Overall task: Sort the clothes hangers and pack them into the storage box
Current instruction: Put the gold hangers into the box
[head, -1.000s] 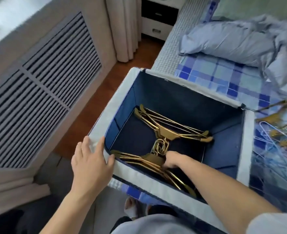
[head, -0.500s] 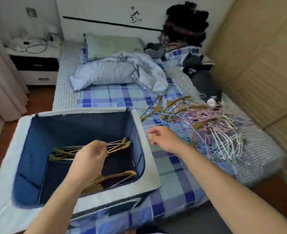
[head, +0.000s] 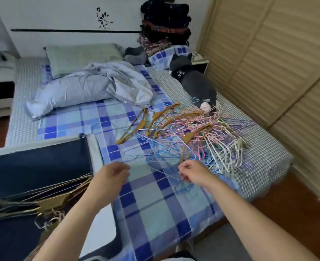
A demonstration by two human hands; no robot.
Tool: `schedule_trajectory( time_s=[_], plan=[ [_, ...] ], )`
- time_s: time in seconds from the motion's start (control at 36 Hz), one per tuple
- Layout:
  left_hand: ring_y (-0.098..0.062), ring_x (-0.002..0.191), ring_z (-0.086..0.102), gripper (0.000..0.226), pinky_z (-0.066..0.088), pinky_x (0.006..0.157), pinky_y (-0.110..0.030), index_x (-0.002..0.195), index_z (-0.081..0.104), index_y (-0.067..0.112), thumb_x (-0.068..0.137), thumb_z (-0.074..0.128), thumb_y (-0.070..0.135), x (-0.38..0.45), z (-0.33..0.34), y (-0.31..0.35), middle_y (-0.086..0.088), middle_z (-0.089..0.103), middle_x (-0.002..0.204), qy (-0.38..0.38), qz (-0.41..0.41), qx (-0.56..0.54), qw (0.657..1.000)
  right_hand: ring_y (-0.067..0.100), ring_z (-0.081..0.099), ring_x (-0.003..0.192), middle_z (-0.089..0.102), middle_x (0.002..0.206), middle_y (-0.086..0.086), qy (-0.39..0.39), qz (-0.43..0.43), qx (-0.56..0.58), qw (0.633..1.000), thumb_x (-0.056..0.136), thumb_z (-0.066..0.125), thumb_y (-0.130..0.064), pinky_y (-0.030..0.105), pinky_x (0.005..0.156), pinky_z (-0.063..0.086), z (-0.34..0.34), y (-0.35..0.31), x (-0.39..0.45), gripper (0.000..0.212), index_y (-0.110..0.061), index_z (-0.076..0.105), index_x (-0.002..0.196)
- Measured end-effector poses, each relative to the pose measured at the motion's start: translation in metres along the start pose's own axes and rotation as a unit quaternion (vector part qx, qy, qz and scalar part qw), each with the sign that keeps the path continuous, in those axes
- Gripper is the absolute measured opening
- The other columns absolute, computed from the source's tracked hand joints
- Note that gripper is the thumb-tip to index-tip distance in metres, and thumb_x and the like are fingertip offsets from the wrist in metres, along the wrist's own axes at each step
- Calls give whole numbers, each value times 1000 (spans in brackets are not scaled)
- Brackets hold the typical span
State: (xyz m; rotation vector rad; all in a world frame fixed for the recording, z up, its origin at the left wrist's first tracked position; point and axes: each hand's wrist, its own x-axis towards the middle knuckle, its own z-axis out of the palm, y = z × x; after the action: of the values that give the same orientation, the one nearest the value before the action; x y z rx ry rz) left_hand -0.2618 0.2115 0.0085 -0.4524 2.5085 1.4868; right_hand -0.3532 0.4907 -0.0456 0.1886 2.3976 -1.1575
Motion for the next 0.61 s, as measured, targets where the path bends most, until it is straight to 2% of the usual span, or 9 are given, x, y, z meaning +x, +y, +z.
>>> schedule_trajectory(
  time_s=[0.08,0.14,0.22,0.28,0.36,0.42,0.47,0.56,0.61],
  plan=[
    [-11,75,69,16,55,74,-29,100,71,26,100,58,16,33,51,24,5,74,90,2,-30,-43,999,17,66,74,73,96,18,-29,-16,9,999,100,53,-11,27,68,52,-28,14,53,19,1,67,103],
    [-16,77,71,18,55,77,-36,98,71,25,99,58,14,55,84,37,2,76,92,3,-60,-70,996,15,65,69,71,88,12,-38,-19,14,999,99,53,-10,27,64,50,-49,26,88,17,0,67,102],
    [-20,77,69,18,54,74,-34,95,71,23,99,59,11,83,136,46,-2,75,91,-10,-125,-75,989,13,61,61,66,78,8,-76,13,19,997,99,52,-7,23,58,50,-84,64,135,18,2,67,95],
    [-18,75,68,16,53,69,-29,96,71,20,100,59,11,87,153,52,-4,74,91,-21,-158,-72,985,12,57,53,62,71,8,-99,56,2,994,96,51,-2,21,49,45,-99,90,156,22,-5,65,79],
    [-21,79,70,14,53,68,-28,100,72,17,100,58,13,103,166,53,-4,74,91,2,-205,-73,976,17,51,50,56,63,10,-124,106,-43,986,90,50,4,27,54,41,-123,124,199,30,-10,58,65],
    [-27,83,72,16,56,77,-38,98,72,18,100,58,12,115,173,48,-6,75,90,28,-235,-72,969,21,50,53,54,61,9,-122,127,-71,982,89,52,1,29,55,40,-133,138,237,22,-8,59,70],
    [-30,83,71,17,57,84,-45,95,71,17,99,58,8,121,179,44,-7,75,89,42,-259,-77,962,24,54,60,57,68,11,-106,145,-82,980,86,54,-7,28,55,42,-137,149,273,10,-7,62,81],
    [-26,76,68,18,55,77,-40,93,71,14,99,57,4,133,190,42,-8,74,87,49,-296,-86,950,29,61,71,63,78,16,-93,144,-90,981,78,56,-20,43,66,55,-129,187,341,23,-2,66,89],
    [-25,75,67,19,52,72,-35,93,70,15,99,56,4,147,199,38,-10,73,90,59,-314,-98,943,32,62,71,63,77,16,-96,143,-86,981,81,54,-19,47,67,55,-123,185,374,28,0,68,95]
  ],
)
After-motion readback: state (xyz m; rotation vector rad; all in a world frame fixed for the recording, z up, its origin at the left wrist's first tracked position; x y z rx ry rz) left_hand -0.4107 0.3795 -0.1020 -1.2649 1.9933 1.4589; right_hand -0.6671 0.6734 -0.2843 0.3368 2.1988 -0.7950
